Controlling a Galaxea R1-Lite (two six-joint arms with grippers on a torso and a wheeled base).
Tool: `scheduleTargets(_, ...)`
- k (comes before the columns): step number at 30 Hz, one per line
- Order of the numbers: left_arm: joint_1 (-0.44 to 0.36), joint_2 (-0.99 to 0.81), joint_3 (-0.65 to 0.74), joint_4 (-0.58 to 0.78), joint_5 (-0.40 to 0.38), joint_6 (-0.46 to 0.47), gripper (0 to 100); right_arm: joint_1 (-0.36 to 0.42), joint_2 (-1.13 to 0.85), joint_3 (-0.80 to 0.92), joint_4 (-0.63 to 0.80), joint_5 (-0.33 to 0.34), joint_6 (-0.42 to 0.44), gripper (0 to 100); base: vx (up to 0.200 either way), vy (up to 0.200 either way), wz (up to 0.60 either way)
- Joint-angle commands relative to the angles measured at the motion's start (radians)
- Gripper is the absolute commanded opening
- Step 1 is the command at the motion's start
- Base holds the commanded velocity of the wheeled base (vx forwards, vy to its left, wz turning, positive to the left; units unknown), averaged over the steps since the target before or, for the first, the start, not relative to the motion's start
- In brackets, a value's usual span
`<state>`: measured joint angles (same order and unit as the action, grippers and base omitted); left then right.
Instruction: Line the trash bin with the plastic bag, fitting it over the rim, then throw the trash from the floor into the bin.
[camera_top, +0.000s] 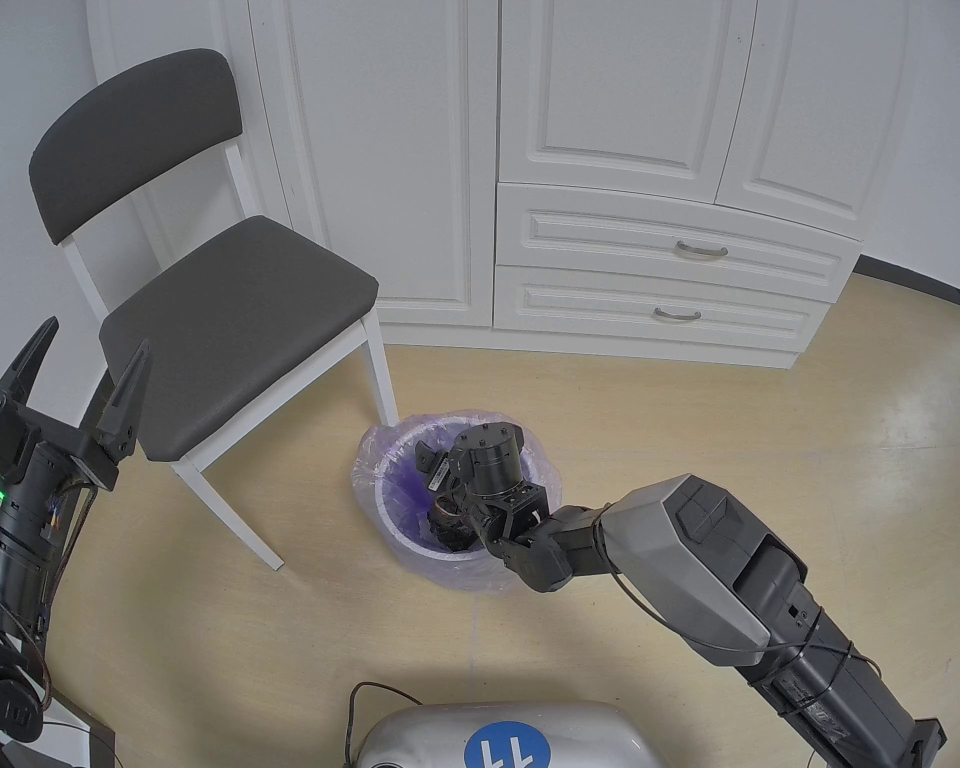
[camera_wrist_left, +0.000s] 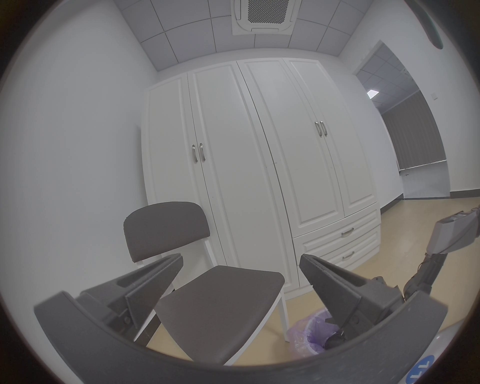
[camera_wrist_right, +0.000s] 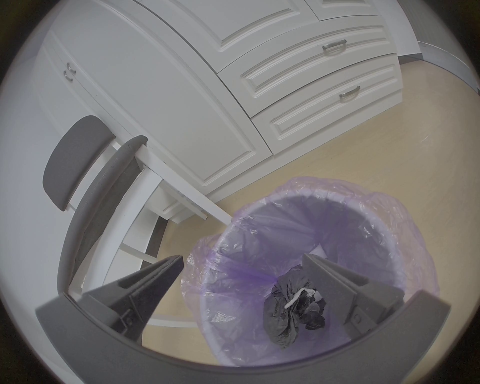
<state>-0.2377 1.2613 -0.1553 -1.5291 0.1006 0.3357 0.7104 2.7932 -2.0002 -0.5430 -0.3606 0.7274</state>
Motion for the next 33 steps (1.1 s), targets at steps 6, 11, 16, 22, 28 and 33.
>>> scheduleTargets(6, 0.000, 0.001, 0.002, 0.000, 0.001, 0.000, 100, 0.018, 0.022, 0.000, -0.005, 0.000, -0.013, 100, 0.000, 0.000, 0.00)
scheduleTargets(11, 0.000, 0.003, 0.002, 0.000, 0.001, -0.001, 100, 0.009, 0.025, 0.000, -0.006, -0.001, -0.040, 100, 0.000, 0.000, 0.00)
scheduleTargets(16, 0.000, 0.001, 0.002, 0.000, 0.001, -0.001, 100, -0.006, -0.015, 0.000, -0.006, -0.047, -0.071, 100, 0.000, 0.000, 0.00)
scheduleTargets(22, 0.000, 0.001, 0.002, 0.000, 0.001, -0.001, 100, -0.025, -0.043, 0.009, -0.018, -0.121, -0.197, 100, 0.000, 0.000, 0.00)
scheduleTargets(28, 0.000, 0.001, 0.003, 0.000, 0.001, 0.000, 100, -0.037, -0.161, 0.339, -0.212, -0.119, -0.438, 100, 0.000, 0.000, 0.00)
scheduleTargets(33, 0.000, 0.001, 0.005, 0.000, -0.001, 0.000, 100, -0.034, -0.179, 0.505, -0.459, -0.092, -0.643, 100, 0.000, 0.000, 0.00)
